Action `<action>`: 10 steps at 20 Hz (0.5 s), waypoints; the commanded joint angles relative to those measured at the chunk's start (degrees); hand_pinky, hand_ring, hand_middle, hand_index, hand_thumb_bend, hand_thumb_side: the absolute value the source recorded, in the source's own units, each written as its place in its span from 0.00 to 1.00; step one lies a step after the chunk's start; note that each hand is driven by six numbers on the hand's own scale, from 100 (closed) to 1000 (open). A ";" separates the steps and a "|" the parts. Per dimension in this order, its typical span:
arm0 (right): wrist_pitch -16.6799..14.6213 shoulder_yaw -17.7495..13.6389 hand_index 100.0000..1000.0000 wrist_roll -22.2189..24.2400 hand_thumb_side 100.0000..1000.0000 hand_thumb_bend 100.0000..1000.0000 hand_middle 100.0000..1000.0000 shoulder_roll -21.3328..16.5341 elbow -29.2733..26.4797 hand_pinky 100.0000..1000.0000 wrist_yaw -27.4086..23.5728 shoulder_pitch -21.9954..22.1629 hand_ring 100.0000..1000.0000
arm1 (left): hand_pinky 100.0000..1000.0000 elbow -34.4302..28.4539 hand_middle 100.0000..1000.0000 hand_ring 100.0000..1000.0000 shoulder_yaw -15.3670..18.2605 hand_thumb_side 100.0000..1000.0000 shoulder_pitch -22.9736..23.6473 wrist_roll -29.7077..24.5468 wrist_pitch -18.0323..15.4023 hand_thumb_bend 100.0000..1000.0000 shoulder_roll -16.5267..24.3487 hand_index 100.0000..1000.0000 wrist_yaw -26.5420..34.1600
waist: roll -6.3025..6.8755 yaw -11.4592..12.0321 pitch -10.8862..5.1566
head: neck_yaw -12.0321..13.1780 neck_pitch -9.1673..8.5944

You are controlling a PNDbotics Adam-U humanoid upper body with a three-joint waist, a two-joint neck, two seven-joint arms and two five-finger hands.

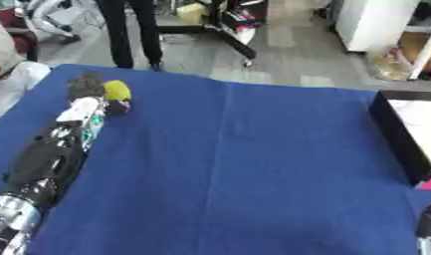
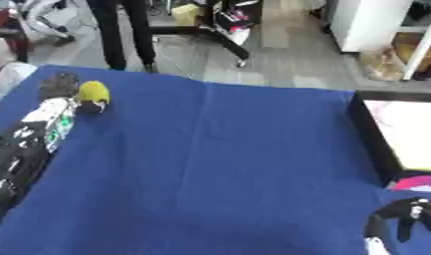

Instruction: Pick up the objects with one hand, pass them to the other hand, and then place them into the box on the other side of the table.

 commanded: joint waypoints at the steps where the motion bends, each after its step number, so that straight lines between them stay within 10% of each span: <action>1: 0.29 0.06 0.49 0.03 0.35 0.00 0.16 -0.13 -1.21 0.58 -0.34 -0.32 0.50 | 0.83 0.11 0.76 0.77 1.10 0.55 -0.67 1.26 -0.30 0.46 1.55 0.84 3.07 | 0.18 -0.33 -0.25 | 0.23 -1.20; 10: 0.54 0.45 0.49 1.00 0.35 0.00 0.16 0.85 -1.21 0.58 -0.26 0.05 0.50 | 0.77 2.55 0.60 0.64 1.51 0.18 0.56 8.74 2.26 0.05 1.71 0.73 5.55 | -0.04 -1.01 0.59 | 0.52 -1.89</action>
